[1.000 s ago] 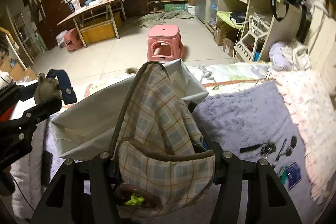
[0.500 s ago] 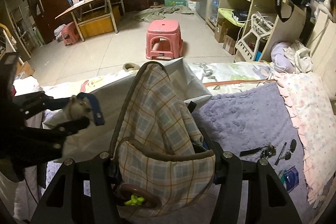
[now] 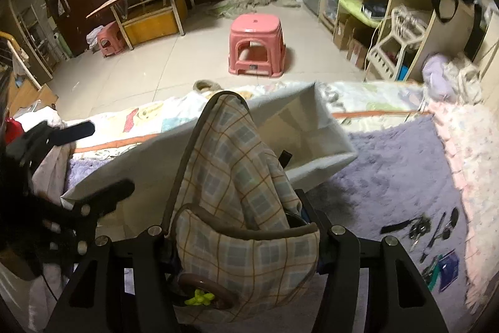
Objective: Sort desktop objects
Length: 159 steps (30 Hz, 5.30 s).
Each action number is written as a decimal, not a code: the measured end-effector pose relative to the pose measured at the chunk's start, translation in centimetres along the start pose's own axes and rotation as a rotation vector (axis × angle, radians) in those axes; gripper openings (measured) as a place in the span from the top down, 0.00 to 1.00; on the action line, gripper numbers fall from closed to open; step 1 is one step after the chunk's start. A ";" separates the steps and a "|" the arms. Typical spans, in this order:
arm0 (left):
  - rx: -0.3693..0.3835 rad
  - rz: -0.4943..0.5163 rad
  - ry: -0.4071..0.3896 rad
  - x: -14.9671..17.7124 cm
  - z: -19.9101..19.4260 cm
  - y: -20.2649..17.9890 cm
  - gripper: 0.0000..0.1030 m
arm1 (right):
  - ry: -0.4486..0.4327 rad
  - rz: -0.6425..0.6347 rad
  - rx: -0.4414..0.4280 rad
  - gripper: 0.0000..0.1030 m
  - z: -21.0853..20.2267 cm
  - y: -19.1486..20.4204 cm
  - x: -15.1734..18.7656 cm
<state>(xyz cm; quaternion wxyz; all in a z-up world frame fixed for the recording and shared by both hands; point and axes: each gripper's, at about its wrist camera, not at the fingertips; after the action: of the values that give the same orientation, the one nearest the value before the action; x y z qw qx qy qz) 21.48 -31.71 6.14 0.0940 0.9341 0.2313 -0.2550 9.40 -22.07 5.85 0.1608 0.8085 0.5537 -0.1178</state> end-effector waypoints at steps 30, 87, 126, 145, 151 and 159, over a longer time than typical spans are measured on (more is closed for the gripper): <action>-0.064 0.097 0.056 0.9 1.3 2.4 0.09 | 0.040 0.337 -0.031 0.45 5.8 5.7 -5.3; -0.013 0.067 0.070 2.3 3.2 3.6 0.10 | -0.005 0.736 -0.263 0.41 5.7 2.2 -2.5; -0.014 0.057 0.046 2.1 1.7 2.7 0.10 | 0.065 0.460 0.030 0.18 5.3 3.5 -2.0; 0.157 0.115 -0.005 1.3 -0.2 0.5 0.19 | -0.040 0.213 -0.090 0.28 -0.1 2.1 -1.8; 0.179 0.136 0.019 -0.7 2.3 -0.9 0.43 | -0.059 0.196 0.028 0.37 -0.7 0.0 0.1; 0.248 0.147 0.029 -2.1 3.4 -2.9 0.82 | -0.095 0.255 0.029 0.37 -3.0 -3.7 2.5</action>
<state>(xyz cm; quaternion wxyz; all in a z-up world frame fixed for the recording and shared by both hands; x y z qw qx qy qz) 16.99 -30.96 4.21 -0.0072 0.9566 0.1301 -0.2606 6.91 -17.52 7.16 0.1889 0.8680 0.4365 -0.1425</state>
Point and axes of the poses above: each gripper's, at about its wrist camera, not at the fingertips, and z roughly the way its jaws point, y to its left, x to its underside, and after that the axes turned 6 degrees about y, right-handed
